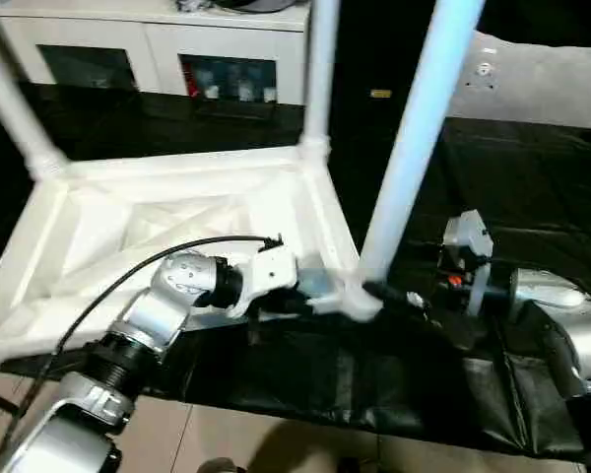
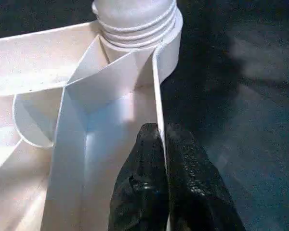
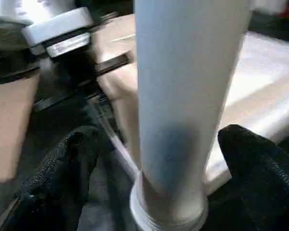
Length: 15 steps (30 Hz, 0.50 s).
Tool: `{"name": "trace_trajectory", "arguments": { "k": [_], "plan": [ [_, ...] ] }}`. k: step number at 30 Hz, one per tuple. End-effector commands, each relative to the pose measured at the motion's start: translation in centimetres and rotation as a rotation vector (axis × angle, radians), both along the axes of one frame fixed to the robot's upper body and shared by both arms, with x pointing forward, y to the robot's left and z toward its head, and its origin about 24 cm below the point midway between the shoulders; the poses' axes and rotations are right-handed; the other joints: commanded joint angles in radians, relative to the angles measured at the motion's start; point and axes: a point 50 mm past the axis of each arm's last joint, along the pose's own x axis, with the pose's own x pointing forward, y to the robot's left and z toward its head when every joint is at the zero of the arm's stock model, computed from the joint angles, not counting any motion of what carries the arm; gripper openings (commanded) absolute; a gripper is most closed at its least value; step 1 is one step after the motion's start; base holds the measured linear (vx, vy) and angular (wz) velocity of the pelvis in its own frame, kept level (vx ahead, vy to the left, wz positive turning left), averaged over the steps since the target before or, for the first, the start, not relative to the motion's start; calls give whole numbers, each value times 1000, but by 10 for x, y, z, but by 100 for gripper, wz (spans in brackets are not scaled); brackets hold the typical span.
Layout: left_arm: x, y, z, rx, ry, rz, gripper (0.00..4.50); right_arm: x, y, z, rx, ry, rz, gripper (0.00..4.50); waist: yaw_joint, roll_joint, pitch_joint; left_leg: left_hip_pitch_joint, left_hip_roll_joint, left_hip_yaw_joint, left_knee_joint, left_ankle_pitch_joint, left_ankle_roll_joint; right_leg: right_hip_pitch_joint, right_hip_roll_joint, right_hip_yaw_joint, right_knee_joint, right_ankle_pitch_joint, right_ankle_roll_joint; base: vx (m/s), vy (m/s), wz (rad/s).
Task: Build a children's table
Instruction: Rotate leg to tighten
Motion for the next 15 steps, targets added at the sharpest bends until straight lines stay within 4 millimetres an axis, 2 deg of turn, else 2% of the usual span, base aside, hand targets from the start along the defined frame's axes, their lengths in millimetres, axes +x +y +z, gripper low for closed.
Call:
{"name": "trace_trajectory", "arguments": {
  "k": [1,2,7,11,15],
  "plan": [
    [-4,-5,3,43,-5,-126,0,-4,0,-2,-4,27,51,395,1,-12,-75,-4,14,16,-63,-109,109,80,-58,48,-73,-375,-109,0,0,0],
    [-5,-5,3,50,-7,-138,0,-5,-1,-2,-3,32,57,390,1,-17,-76,-5,14,16,-63,-108,107,80,-58,48,-72,-375,-108,0,0,0],
    [-5,-1,5,84,-1,-210,0,-10,-2,-7,-12,89,117,332,11,-15,-75,-5,13,17,-63,-108,99,80,-58,48,-73,-392,-98,0,0,0],
    [-4,1,6,95,-8,-232,0,-8,-1,-7,-5,91,128,311,13,-16,-77,-5,11,18,-62,-108,89,81,-59,47,-75,-408,-86,0,0,0],
    [-5,1,7,93,-5,-243,0,-8,0,-9,-14,93,143,272,16,-16,-80,-5,12,17,-61,-98,88,82,-58,46,-71,-385,-94,0,0,0]
  ]
}}
